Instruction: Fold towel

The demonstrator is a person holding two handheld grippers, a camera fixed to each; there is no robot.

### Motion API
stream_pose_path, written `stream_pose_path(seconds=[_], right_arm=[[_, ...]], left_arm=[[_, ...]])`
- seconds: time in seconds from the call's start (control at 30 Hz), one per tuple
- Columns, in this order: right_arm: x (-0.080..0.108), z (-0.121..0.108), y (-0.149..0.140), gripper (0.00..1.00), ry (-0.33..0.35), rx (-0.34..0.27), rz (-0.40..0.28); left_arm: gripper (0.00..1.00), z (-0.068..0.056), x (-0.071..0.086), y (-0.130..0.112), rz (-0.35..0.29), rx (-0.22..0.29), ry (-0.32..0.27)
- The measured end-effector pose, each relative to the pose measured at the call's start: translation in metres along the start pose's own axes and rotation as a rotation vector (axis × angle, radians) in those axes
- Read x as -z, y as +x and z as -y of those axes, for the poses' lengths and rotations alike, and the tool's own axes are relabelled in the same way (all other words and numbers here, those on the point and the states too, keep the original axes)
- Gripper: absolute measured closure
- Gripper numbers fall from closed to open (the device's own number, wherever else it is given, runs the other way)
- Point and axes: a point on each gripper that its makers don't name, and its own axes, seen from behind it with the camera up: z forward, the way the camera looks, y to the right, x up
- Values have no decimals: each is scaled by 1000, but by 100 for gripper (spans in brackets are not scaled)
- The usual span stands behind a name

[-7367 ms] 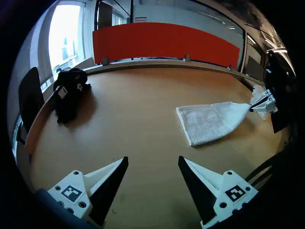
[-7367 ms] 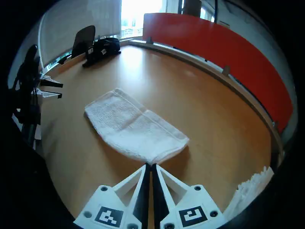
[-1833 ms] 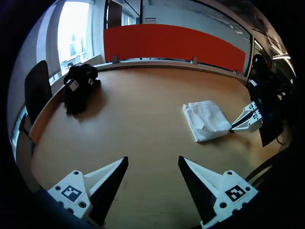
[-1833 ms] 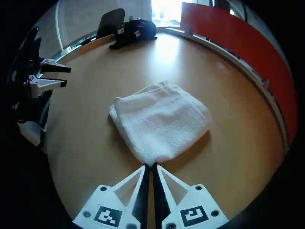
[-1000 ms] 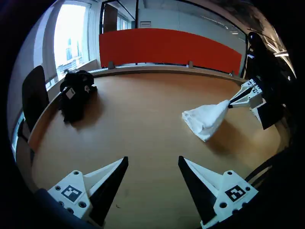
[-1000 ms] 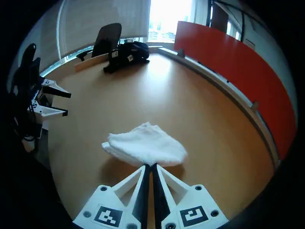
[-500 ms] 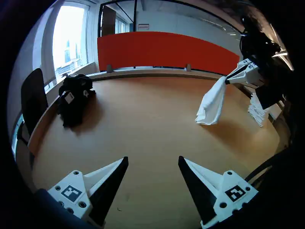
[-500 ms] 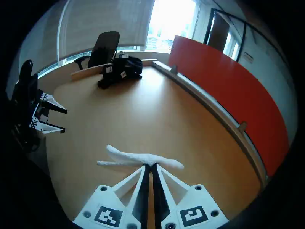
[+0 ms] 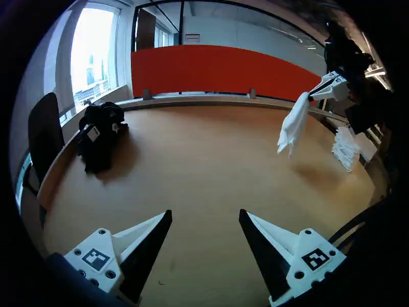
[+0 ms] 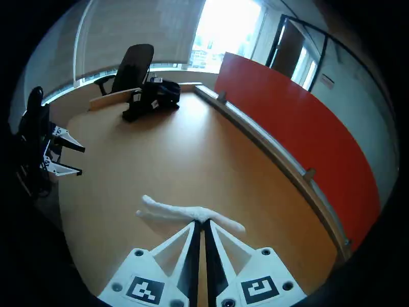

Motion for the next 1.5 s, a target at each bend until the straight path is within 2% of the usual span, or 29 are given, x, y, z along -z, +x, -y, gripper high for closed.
stream_pose_path(seconds=[0.37, 1.07, 1.5], right_arm=[[23, -31, -7, 95, -41, -56, -9], [82, -110, -68, 95, -152, -122, 59], [125, -168, -109, 95, -244, -147, 120]], left_arm=[[2, 1, -3, 4, -3, -1, -3], [3, -1, -7, 12, -1, -14, -5], [2, 0, -7, 13, 6, -19, 5]])
